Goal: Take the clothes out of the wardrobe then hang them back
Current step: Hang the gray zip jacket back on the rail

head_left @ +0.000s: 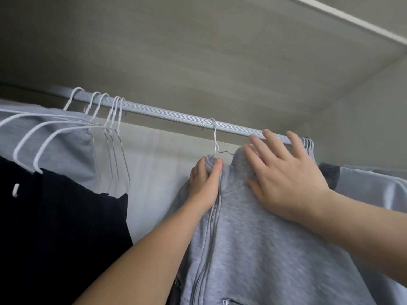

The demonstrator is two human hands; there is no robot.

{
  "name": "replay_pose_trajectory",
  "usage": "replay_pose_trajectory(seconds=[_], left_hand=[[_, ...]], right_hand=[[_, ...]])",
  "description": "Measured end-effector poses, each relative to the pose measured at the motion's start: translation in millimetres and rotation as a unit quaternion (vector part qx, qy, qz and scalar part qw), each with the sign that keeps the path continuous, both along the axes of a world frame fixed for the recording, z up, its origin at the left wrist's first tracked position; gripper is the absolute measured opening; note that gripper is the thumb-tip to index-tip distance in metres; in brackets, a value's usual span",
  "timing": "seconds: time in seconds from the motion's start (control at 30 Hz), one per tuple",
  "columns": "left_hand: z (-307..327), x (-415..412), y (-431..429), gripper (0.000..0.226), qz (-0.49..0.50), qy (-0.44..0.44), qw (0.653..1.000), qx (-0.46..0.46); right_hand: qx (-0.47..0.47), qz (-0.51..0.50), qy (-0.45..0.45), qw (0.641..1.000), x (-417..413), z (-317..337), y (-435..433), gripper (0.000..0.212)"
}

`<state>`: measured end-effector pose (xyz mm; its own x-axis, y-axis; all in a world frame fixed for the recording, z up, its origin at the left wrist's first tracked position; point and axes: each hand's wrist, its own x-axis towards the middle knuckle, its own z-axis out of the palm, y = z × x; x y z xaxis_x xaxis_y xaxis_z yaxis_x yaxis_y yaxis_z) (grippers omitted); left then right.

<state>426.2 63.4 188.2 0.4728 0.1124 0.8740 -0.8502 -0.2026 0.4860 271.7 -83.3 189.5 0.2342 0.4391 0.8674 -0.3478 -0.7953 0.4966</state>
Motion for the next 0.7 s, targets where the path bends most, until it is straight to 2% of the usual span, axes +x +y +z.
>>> replay_pose_trajectory(seconds=[0.07,0.17,0.23,0.37,0.5,0.57,0.7], left_hand=[[-2.5,3.2,-12.0,0.064,0.013,-0.006,1.000,-0.002],[-4.2,7.8,-37.0,0.087,0.008,-0.024,1.000,-0.019],[-4.9,9.8,-55.0,0.091,-0.002,-0.027,0.999,-0.033],[-5.7,12.4,-91.9,0.093,-0.031,-0.028,0.998,-0.038],[-5.8,20.9,-133.0,0.085,-0.053,-0.027,0.998,-0.035],[-5.6,22.3,-154.2,0.083,-0.060,-0.025,0.997,-0.032],[-6.6,22.9,-194.6,0.088,-0.098,-0.011,0.995,-0.025]], right_hand=[[-0.007,-0.033,0.014,0.999,3.2,-6.5,-15.2,0.073],[0.003,-0.048,0.027,0.998,3.0,-15.7,-34.8,0.084],[0.008,-0.055,0.034,0.998,1.8,-21.1,-47.1,0.086],[0.021,-0.100,0.059,0.993,-4.9,-27.3,-69.6,0.088],[0.056,-0.172,0.090,0.979,-15.1,-28.0,-91.5,0.090],[0.067,-0.225,0.090,0.968,-20.3,-28.3,-102.1,0.095],[0.059,-0.270,0.085,0.957,-25.9,-30.2,-128.0,0.098]])
